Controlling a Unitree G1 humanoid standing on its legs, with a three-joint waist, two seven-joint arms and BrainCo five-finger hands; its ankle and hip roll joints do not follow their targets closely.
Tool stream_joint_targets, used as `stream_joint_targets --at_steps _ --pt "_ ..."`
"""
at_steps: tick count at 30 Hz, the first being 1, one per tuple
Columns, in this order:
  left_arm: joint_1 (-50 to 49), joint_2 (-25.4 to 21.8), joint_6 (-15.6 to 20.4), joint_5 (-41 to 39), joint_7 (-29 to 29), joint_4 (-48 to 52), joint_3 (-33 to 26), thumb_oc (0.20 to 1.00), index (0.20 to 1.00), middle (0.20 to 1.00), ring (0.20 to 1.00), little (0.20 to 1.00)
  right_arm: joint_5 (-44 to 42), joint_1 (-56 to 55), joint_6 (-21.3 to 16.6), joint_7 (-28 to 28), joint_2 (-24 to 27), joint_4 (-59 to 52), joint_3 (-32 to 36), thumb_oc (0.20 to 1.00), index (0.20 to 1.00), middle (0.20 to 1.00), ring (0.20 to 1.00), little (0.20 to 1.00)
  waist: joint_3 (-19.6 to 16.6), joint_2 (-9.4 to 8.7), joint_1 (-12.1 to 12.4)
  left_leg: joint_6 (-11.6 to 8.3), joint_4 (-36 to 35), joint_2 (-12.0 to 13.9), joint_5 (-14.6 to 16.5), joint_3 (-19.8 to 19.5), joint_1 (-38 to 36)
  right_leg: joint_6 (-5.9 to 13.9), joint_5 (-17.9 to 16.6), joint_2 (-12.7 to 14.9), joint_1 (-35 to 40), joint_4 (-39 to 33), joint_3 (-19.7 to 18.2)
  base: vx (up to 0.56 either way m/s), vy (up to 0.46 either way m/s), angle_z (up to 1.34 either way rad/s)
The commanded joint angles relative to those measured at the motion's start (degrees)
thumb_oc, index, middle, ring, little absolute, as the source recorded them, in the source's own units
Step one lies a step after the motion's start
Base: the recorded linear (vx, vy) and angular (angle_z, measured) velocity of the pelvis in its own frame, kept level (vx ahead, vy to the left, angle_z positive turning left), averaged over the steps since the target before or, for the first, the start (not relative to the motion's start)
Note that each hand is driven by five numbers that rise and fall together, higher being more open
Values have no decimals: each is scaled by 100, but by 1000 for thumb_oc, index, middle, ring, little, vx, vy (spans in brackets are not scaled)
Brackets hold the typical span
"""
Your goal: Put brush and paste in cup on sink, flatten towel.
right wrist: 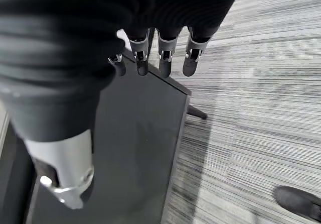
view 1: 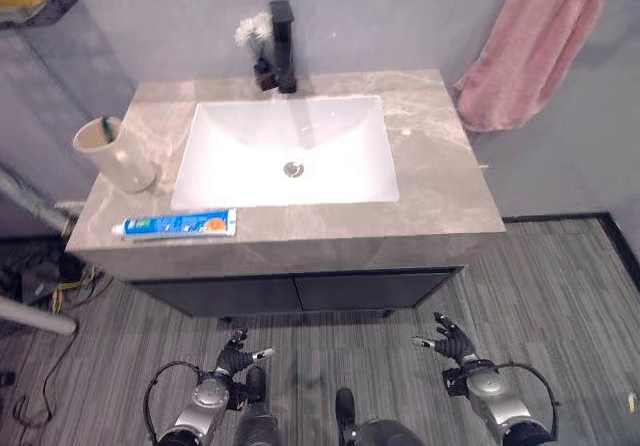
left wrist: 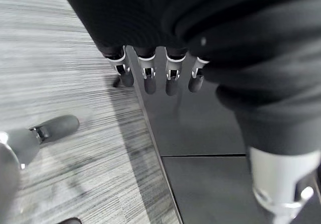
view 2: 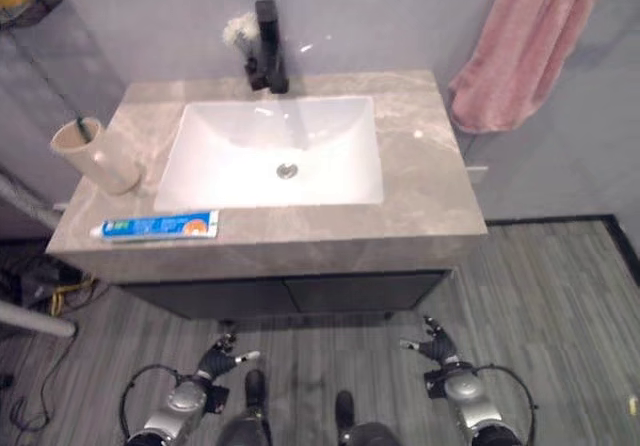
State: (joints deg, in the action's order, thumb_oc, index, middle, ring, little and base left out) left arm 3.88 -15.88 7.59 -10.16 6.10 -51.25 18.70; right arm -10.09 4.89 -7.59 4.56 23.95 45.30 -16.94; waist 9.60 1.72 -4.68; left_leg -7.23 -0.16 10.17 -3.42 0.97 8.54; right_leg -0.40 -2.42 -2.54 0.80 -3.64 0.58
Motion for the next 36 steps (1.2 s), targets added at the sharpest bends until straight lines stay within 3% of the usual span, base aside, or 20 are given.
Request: stream_joint_targets --at_steps 1,7,12,14,16,19,23,27,29,31,32,36 --pt "80 -343 271 149 85 131 -50 1000 1000 1000 1000 1000 315 -203 -101 -58 132 -214 60 1000 1000 1000 1000 1000 -253 -223 37 231 331 -335 103 230 -305 776 423 842 -273 851 -86 132 250 -31" --pt "-20 -475 303 343 52 155 -63 1000 1000 1000 1000 1000 466 -227 -70 -153 -45 -33 19 1000 1000 1000 1000 1000 -290 -270 88 489 592 -700 537 413 -341 1003 239 1205 -286 775 -353 57 244 -23" --pt "-179 -528 335 367 41 292 -133 1000 1000 1000 1000 1000 782 -211 -78 -163 -66 -152 -96 1000 1000 1000 1000 1000 -315 -301 164 626 484 -871 607 460 -405 1120 67 1356 -396 846 -334 6 162 -4" --pt "-275 -523 324 390 28 362 -156 1000 1000 1000 1000 1000 820 -156 -77 -155 -80 -161 -127 1000 1000 1000 1000 1000 -289 -318 205 678 390 -916 596 493 -444 1186 -169 1394 -520 984 -301 -31 115 0" --pt "-349 -543 314 436 28 452 -130 1000 1000 1000 1000 1000 830 -61 -86 -157 -83 -233 -172 1000 1000 1000 1000 1000 -226 -278 276 712 352 -894 550 516 -445 1166 -89 1292 -627 1250 -162 -53 97 -7" --pt "-500 -617 345 502 -19 601 -112 1000 1000 1000 1000 1000 898 27 -106 -140 -65 -279 -300 1000 1000 1000 1000 1000 -222 -336 386 690 330 -892 586 557 -475 1111 -141 1403 -653 788 238 -22 1 -13" --pt "-586 -617 330 557 -55 577 -161 1000 1000 1000 1000 1000 1206 94 -83 -193 13 -275 -470 1000 1000 1000 1000 1000 -264 -442 457 610 301 -830 520 415 -476 1126 -191 1404 -405 394 163 13 -90 -2" --pt "-984 -772 333 630 -289 1007 -133 1000 1000 1000 1000 1000 1219 -42 -89 -229 166 -180 -358 1000 1000 1000 1000 1000 -371 -458 523 510 95 -760 390 258 -527 1087 -154 1358 -223 244 392 38 -77 25" --pt "-1073 -944 346 861 -405 1140 -6 1000 1000 1000 1000 1000 1168 -5 -98 -201 162 4 -301 1000 1000 1000 1000 1000 -384 -437 546 455 -51 -725 302 194 -549 1084 -148 1345 -158 161 502 28 -69 29" --pt "-1560 -1667 461 921 -860 2078 68 1000 1000 1000 1000 1000 1037 41 -172 -275 264 72 -266 1000 1000 1000 1000 1000 -369 -344 595 384 -241 -662 177 104 -561 1086 -122 1324 -129 148 644 9 -69 26" --pt "-1583 -1686 447 913 -872 2107 56 1000 1000 1000 1000 1000 1037 37 -173 -276 257 73 -270 1000 1000 1000 1000 1000 -377 -350 588 383 -247 -661 172 99 -562 1085 -121 1323 -129 148 650 -16 -32 18" --pt "-2176 -3034 547 825 -1564 3679 -78 1000 1000 1000 1000 1000 1019 107 -232 -475 437 167 -392 1000 1000 1000 1000 1000 -359 -235 625 336 -400 -631 78 13 -557 1099 -106 1340 -146 181 767 3 -10 15"
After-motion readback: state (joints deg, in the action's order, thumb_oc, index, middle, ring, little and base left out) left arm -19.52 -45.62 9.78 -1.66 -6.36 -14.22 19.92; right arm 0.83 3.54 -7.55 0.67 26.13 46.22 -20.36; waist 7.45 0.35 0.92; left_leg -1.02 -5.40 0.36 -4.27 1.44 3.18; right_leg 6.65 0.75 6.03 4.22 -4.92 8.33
